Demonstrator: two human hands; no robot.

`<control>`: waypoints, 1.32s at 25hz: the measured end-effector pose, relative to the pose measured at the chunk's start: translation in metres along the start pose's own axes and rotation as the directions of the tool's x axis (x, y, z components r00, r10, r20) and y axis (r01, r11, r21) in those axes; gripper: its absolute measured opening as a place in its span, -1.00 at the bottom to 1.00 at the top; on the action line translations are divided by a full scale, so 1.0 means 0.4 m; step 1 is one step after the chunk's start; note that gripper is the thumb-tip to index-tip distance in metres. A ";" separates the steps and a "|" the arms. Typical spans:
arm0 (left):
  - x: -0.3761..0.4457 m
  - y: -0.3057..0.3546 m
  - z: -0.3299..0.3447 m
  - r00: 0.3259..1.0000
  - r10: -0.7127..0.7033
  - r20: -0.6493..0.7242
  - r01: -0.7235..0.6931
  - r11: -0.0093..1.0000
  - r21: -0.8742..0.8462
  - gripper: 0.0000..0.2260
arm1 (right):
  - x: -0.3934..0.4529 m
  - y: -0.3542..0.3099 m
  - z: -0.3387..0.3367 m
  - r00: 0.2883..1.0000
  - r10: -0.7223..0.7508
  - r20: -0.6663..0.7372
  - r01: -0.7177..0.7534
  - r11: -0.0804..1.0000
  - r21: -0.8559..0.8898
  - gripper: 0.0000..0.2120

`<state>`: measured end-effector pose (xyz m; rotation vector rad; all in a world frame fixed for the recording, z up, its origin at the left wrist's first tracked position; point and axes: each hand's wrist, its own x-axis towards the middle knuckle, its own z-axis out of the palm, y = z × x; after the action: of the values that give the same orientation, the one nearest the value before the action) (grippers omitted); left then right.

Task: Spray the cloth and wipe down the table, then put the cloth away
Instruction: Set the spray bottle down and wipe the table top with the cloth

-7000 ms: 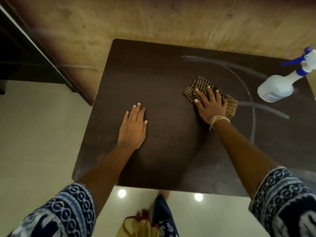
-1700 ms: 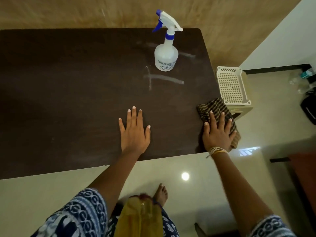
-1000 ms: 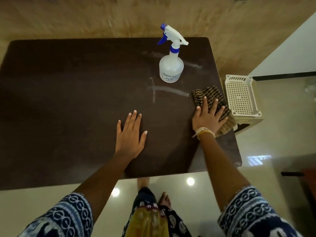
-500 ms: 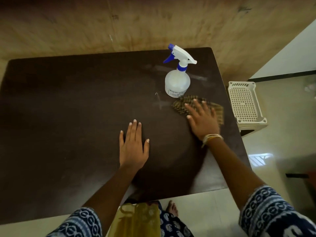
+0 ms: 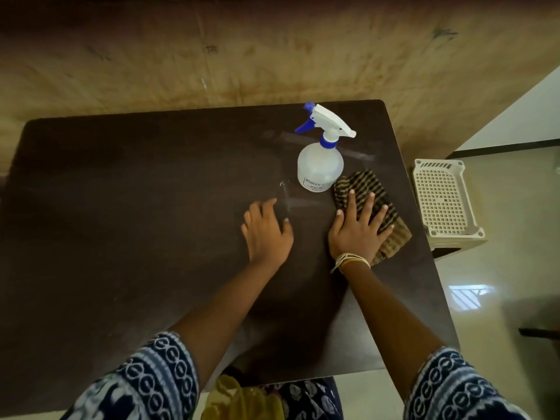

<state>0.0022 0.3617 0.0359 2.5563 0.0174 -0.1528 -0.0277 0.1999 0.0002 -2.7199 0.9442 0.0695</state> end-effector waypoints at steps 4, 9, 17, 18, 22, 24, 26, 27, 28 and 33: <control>0.150 0.108 -0.015 0.990 0.138 0.037 -0.117 0.928 -0.353 -0.30 | 0.015 0.019 0.002 0.999 -0.031 -0.036 0.031 0.999 -0.019 -0.46; 0.286 0.255 -0.049 0.967 0.250 0.045 -0.192 0.838 -0.511 -0.63 | 0.021 0.020 0.008 0.999 -0.034 -0.035 0.034 0.999 0.001 -0.47; 0.303 0.162 -0.099 0.980 0.020 -0.197 -0.129 0.819 -0.559 -0.67 | 0.025 0.022 0.001 0.999 -0.035 -0.032 0.035 0.999 -0.007 -0.46; 0.305 0.138 -0.122 0.974 -0.010 -0.227 -0.121 0.823 -0.554 -0.67 | 0.025 0.022 0.001 0.999 -0.037 -0.033 0.036 0.999 -0.009 -0.46; 0.297 0.029 -0.201 0.941 -0.122 -0.315 -0.059 0.859 -0.509 -0.68 | 0.020 0.019 0.000 0.999 -0.032 -0.027 0.032 0.999 -0.011 -0.47; 0.284 -0.018 -0.225 0.915 -0.199 -0.352 -0.010 0.858 -0.513 -0.69 | 0.021 0.019 -0.002 0.999 -0.036 -0.029 0.036 0.999 -0.017 -0.47; 0.278 -0.047 -0.239 0.907 -0.212 -0.364 -0.006 0.858 -0.514 -0.69 | 0.023 0.016 -0.001 0.999 -0.026 -0.034 0.026 1.000 -0.012 -0.47; 0.277 -0.056 -0.245 0.914 -0.204 -0.350 -0.011 0.852 -0.524 -0.68 | 0.022 0.014 -0.002 0.999 -0.021 -0.033 0.021 1.000 -0.011 -0.47; 0.275 -0.061 -0.251 0.928 -0.194 -0.318 -0.007 0.844 -0.537 -0.64 | 0.021 0.013 -0.001 0.999 -0.024 -0.034 0.023 1.000 -0.019 -0.47; 0.162 -0.096 -0.148 0.878 -0.409 -0.250 0.333 0.896 -0.295 -0.33 | 0.018 -0.002 -0.004 0.999 0.003 -0.033 -0.003 1.000 0.005 -0.48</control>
<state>0.0712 0.4250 0.0567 2.2776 0.6178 0.0976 -0.0217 0.1959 0.0010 -2.7233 0.9560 0.0236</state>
